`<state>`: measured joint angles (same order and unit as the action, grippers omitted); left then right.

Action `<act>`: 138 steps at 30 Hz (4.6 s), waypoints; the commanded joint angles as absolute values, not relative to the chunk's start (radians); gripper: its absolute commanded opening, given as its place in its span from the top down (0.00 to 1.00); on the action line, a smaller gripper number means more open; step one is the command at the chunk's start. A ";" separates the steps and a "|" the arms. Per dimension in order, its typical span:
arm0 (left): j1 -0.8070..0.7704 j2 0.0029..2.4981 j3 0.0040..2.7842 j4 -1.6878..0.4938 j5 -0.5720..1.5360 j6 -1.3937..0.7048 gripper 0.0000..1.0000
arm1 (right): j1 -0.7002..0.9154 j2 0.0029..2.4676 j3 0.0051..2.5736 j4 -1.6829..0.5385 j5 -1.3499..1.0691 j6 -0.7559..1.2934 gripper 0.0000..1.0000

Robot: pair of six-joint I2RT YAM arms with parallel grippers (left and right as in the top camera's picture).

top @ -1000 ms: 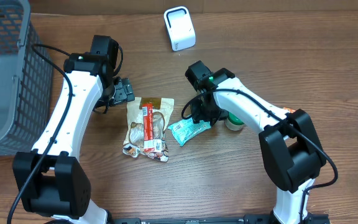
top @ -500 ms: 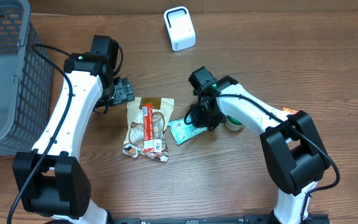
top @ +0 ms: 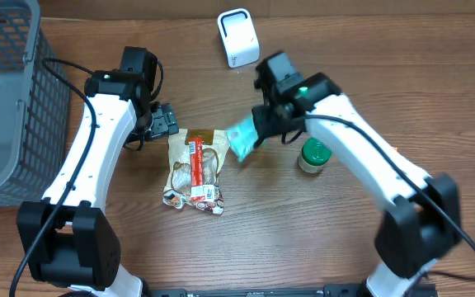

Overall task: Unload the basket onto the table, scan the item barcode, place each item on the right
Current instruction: 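Lift the wipes pack and hold it at the scanner window, then carry the wipes pack right and drop it beside the tissue pack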

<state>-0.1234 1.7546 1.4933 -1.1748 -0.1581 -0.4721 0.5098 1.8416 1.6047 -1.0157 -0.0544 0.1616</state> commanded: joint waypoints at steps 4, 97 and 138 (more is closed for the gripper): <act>-0.120 1.756 1.509 -1.173 -0.167 -0.471 0.00 | 0.475 1.711 1.657 -0.852 -0.015 -0.045 0.96; -0.125 1.756 1.509 -1.173 -0.167 -0.472 0.01 | 0.502 1.710 1.656 -0.368 0.941 -0.062 0.97; -0.125 1.756 1.509 -1.173 -0.165 -0.472 0.01 | -0.012 1.644 1.384 -1.256 0.321 0.522 0.14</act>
<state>-0.1234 1.7546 1.4948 -1.1748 -0.1581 -0.4717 -0.0162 1.6669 1.2751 -1.2102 0.3695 0.5228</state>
